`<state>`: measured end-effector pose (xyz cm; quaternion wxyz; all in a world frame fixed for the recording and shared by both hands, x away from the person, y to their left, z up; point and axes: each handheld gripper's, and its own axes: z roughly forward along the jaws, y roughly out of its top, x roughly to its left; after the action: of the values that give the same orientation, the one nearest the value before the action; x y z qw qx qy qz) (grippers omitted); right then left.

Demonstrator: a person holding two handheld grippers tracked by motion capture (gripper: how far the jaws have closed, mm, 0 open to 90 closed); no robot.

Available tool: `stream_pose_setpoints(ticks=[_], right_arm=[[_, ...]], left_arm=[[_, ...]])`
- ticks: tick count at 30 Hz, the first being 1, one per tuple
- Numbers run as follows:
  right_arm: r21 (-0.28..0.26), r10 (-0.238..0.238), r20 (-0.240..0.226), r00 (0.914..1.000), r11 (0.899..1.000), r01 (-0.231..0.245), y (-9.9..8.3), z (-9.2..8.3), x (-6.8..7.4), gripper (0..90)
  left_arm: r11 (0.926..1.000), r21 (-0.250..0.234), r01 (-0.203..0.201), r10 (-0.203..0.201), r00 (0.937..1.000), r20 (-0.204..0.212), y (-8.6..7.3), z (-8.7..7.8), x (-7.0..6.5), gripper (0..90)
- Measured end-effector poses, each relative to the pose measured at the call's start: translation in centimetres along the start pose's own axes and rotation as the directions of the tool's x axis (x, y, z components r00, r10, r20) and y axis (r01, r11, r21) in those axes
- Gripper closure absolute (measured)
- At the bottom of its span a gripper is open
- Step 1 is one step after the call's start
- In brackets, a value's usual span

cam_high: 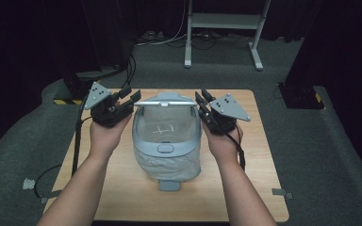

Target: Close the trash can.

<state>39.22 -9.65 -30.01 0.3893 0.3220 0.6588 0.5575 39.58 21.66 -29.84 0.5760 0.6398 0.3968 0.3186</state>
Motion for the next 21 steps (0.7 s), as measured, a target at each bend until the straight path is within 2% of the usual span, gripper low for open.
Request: stream_pose_setpoints(ticks=[8,14,16,21], right_arm=[[-0.025,-0.025,-0.031,0.9992,0.999,0.024,-0.1,-1.6,1.2,73.5],[-0.010,0.003,-0.053,0.9986,1.000,-0.004,-0.6,-2.7,1.9,67.8],[0.002,0.024,-0.058,0.9980,1.000,-0.024,-1.1,-3.1,2.0,63.7],[0.032,0.052,-0.068,0.9964,0.998,-0.050,-1.9,-3.3,2.1,58.3]], left_arm=[[0.9999,-0.010,0.010,-0.010,0.9999,0.008,-0.9,-1.4,-0.8,53.4],[1.0000,-0.005,0.002,-0.002,1.0000,0.004,-1.6,-2.4,-1.7,43.8],[0.9999,0.012,0.002,-0.002,0.9999,0.011,-1.9,-2.9,-2.1,41.2],[0.9994,0.034,-0.002,0.002,0.9999,0.015,-2.8,-3.3,-2.6,38.1]])
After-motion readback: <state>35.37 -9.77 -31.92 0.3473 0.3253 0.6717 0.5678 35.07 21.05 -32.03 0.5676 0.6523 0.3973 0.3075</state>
